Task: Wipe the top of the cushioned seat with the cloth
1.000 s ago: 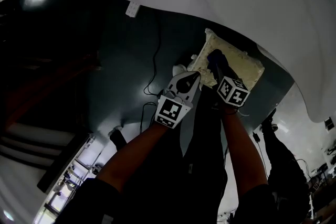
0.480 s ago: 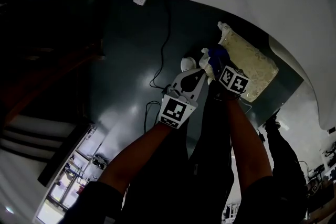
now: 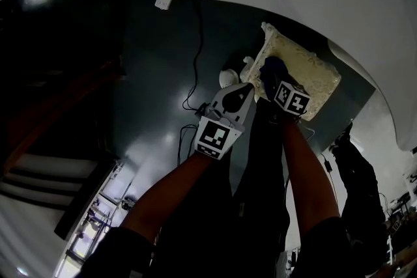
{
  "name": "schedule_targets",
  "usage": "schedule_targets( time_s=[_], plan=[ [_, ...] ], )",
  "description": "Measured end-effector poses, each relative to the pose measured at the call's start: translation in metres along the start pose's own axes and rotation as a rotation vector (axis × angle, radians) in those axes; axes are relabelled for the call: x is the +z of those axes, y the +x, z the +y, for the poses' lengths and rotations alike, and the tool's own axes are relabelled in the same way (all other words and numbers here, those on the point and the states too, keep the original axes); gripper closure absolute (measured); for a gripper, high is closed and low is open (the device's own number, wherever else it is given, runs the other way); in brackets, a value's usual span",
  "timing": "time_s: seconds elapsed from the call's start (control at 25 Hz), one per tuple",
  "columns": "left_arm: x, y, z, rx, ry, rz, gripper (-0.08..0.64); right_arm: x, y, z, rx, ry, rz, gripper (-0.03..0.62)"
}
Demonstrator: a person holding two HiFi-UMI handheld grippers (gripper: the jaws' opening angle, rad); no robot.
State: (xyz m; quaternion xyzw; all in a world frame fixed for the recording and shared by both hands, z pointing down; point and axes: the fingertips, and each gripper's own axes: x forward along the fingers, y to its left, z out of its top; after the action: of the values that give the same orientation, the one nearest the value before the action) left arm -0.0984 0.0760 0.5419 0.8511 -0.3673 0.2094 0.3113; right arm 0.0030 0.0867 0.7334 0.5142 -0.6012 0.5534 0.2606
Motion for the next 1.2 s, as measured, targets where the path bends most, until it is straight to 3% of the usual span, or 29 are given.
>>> schedule_targets(
  time_s=[0.28,0.92,1.2],
  plan=[
    [0.01,0.009,-0.027,-0.032,0.089,0.007,0.543,-0.001,-0.014,-0.024,0.004,-0.005,0.023,0.457],
    [0.002,0.042,-0.105,-0.13,0.131,0.077,0.543,-0.012,-0.057,-0.095,-0.009,0.022,0.017,0.456],
    [0.014,0.059,-0.115,-0.12,0.121,0.079,0.541,-0.02,-0.071,-0.132,-0.047,0.034,0.012,0.454]
  ],
)
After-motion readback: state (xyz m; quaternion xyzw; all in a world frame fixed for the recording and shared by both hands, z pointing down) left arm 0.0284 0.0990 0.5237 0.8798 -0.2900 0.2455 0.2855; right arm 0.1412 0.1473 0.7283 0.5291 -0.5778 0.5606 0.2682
